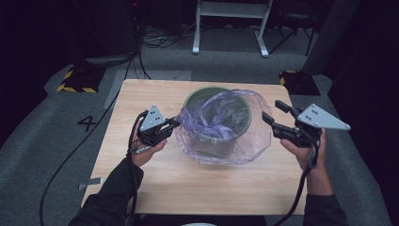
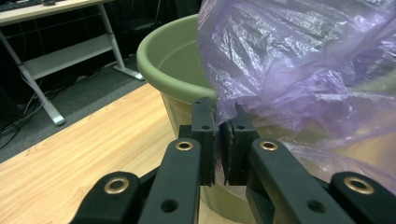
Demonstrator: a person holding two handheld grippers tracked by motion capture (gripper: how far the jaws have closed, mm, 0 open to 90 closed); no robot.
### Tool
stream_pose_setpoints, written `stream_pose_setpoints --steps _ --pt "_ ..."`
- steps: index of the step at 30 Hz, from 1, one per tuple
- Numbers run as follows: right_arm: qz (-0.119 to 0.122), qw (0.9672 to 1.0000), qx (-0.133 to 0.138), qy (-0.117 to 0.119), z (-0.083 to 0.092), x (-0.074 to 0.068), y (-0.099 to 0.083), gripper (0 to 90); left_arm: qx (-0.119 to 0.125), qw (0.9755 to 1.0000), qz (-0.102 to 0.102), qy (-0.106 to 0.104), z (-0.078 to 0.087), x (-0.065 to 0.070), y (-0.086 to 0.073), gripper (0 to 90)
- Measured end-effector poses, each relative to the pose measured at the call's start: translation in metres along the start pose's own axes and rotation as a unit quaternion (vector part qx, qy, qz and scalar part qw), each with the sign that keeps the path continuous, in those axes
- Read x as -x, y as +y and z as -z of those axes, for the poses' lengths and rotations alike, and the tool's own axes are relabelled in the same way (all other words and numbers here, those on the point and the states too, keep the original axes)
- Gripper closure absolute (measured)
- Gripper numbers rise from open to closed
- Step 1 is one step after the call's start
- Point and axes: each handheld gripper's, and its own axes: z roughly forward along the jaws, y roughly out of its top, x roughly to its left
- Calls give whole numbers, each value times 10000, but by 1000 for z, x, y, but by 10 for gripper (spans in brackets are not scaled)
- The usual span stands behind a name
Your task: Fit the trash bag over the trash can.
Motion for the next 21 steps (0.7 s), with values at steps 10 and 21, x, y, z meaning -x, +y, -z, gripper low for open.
stream_pose_setpoints --steps 10,21 --pt "-338 9954 -851 -285 -62 30 -15 771 -108 9996 249 44 -15 -21 2 778" --pt "-620 9934 -929 -263 -77 41 -31 856 173 9990 381 152 15 -35 3 209"
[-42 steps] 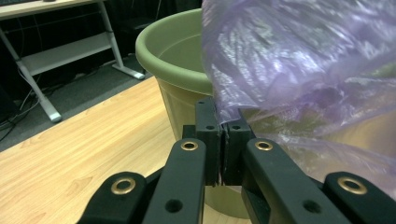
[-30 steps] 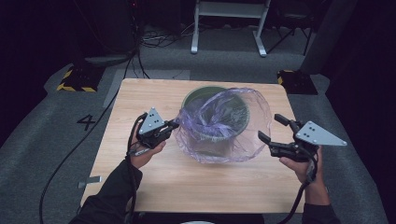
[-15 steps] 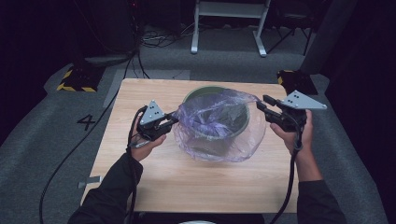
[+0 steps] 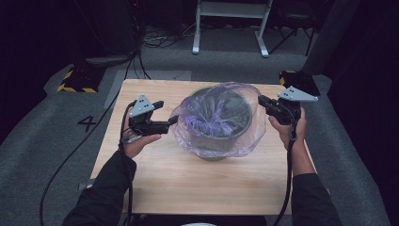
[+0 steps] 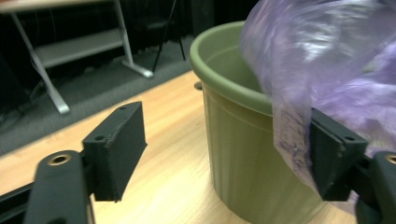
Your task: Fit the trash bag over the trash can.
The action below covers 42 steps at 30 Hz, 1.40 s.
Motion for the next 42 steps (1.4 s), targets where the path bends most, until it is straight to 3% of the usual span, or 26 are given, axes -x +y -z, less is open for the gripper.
stream_pose_setpoints --steps 5,11,15,19,24,27,28,29,31,33,37,42 --pt "113 9998 158 20 2 -2 1 882 469 9979 -184 -408 27 3 9 163" --pt "247 9995 171 12 1 -7 5 897 714 9949 -352 -622 37 18 28 160" --pt "279 9994 179 -42 2 -8 7 898 829 9937 -414 -629 38 26 42 161" --pt "301 9994 190 -55 3 -7 9 896 822 9947 -397 -469 34 28 61 163" --pt "355 9992 188 -1 3 -9 11 893 502 9983 -186 -243 15 14 76 207" --pt "388 9991 151 -12 0 -9 10 893 317 9991 74 -277 -1 1 73 393" --pt "382 9992 144 9 -1 -9 10 893 247 9990 150 -330 -6 -3 71 408" --pt "389 9992 123 27 -2 -9 10 893 189 9991 157 -337 -11 -7 69 489" --pt "417 9991 79 31 -5 -10 9 893 55 9991 213 -369 -20 -13 65 561" --pt "421 9991 47 42 -9 -9 8 891 -90 9996 146 -217 -29 -16 62 630" --pt "320 9995 -57 -59 -19 -5 3 891 -396 9988 274 -99 -48 -26 55 720" --pt "44 9997 -245 -48 -33 5 -7 889 -721 9960 500 -173 -68 -36 41 827"
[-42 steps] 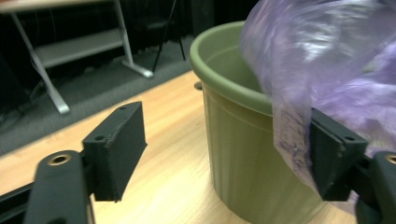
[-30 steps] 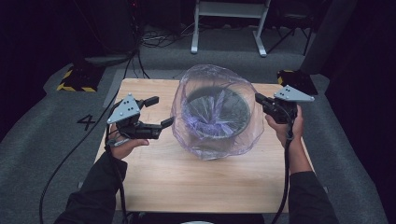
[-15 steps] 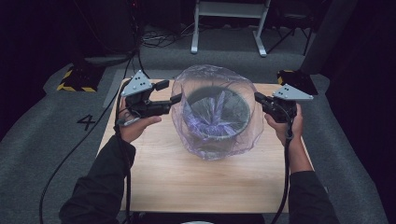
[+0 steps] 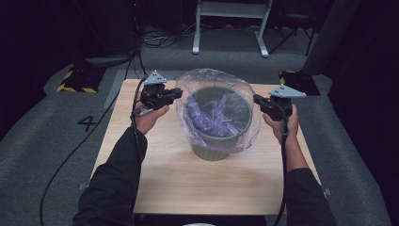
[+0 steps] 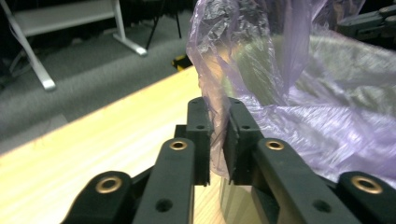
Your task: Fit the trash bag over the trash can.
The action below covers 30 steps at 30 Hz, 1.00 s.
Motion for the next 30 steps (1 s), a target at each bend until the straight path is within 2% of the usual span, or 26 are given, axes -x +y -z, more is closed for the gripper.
stream_pose_setpoints --steps 6,10,12,18,22,24,26,30 --pt "-227 9995 -210 -13 -15 8 -9 887 -228 9997 95 -32 -23 -9 -13 894" --pt "-329 9991 -262 9 -23 11 -12 887 -302 9992 175 -203 -33 -13 -22 899" --pt "-341 9990 -294 27 -26 10 -13 887 -405 9989 176 -147 -36 -14 -25 899" --pt "-393 9980 -497 60 -36 10 -18 886 -702 9972 248 -44 -42 -23 -38 900" --pt "-418 9967 -690 109 -41 10 -24 884 -903 9955 271 -55 -47 -25 -51 900" --pt "-460 9956 -786 209 -43 12 -29 879 -981 9948 263 -87 -48 -25 -58 899" --pt "-468 9951 -834 235 -43 13 -34 877 -1010 9945 267 -88 -47 -26 -64 899" --pt "-620 9945 -783 328 -40 15 -45 866 -914 9951 355 -78 -42 -30 -77 898"
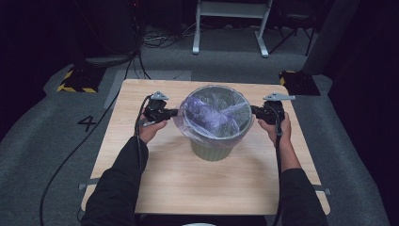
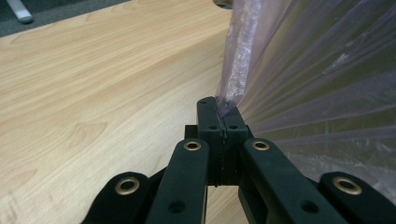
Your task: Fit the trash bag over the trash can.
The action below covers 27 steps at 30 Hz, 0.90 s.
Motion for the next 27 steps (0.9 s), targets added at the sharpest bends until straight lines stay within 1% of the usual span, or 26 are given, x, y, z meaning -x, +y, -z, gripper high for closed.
stream_pose_setpoints --steps 1,2,3,4,6,8,9,10,11,13,14,15,16,17,18,19,20,22,23,25,27 --pt "-21 10000 6 27 0 1 -3 865 24 10000 4 0 1 -1 -3 897" --pt "-63 10000 25 32 0 2 -6 860 86 9999 51 11 3 -2 -7 894" --pt "-107 9999 64 55 1 4 -8 851 141 9999 74 39 4 -3 -9 876" --pt "-136 9998 97 70 2 5 -11 829 207 9997 138 47 6 -3 -12 844" --pt "-152 9997 183 65 4 8 -14 724 393 9991 137 96 12 -3 -17 737" --pt "-156 9994 284 78 10 10 -15 649 608 9980 38 158 19 -2 -20 666" --pt "-128 9993 347 82 13 11 -15 575 722 9973 50 151 24 -1 -21 603" --pt "-102 9991 412 75 17 12 -15 501 821 9965 60 105 29 -2 -22 537" --pt "-118 9989 454 96 22 14 -15 454 921 9958 24 4 34 -2 -23 509" --pt "-129 9985 522 139 30 17 -15 384 1056 9944 0 -18 44 -2 -24 427" --pt "-89 9983 560 117 34 18 -15 371 1099 9939 -44 -66 48 -1 -25 394" --pt "-59 9983 577 113 39 19 -15 351 1156 9931 -108 -150 53 0 -25 385" --pt "-11 9981 598 117 43 19 -14 321 1187 9926 -207 -138 58 2 -25 367" --pt "53 9981 602 80 48 19 -14 302 1201 9923 -283 -77 61 4 -26 351" --pt "114 9980 622 32 52 19 -13 295 1205 9920 -369 -44 66 6 -27 317" --pt "179 9976 668 31 57 18 -13 287 1209 9917 -436 -68 70 8 -28 277" --pt "226 9971 720 72 63 18 -13 286 1231 9913 -466 -94 72 10 -28 257" --pt "307 9962 804 100 70 15 -14 276 1265 9899 -630 -131 77 15 -29 246" --pt "402 9956 834 137 75 13 -15 268 1243 9895 -720 -158 79 19 -28 234" --pt "568 9942 887 205 83 6 -17 257 1242 9874 -955 -230 81 29 -27 195" --pt "761 9918 962 365 92 -4 -22 245 1188 9860 -1149 -236 82 40 -24 194"
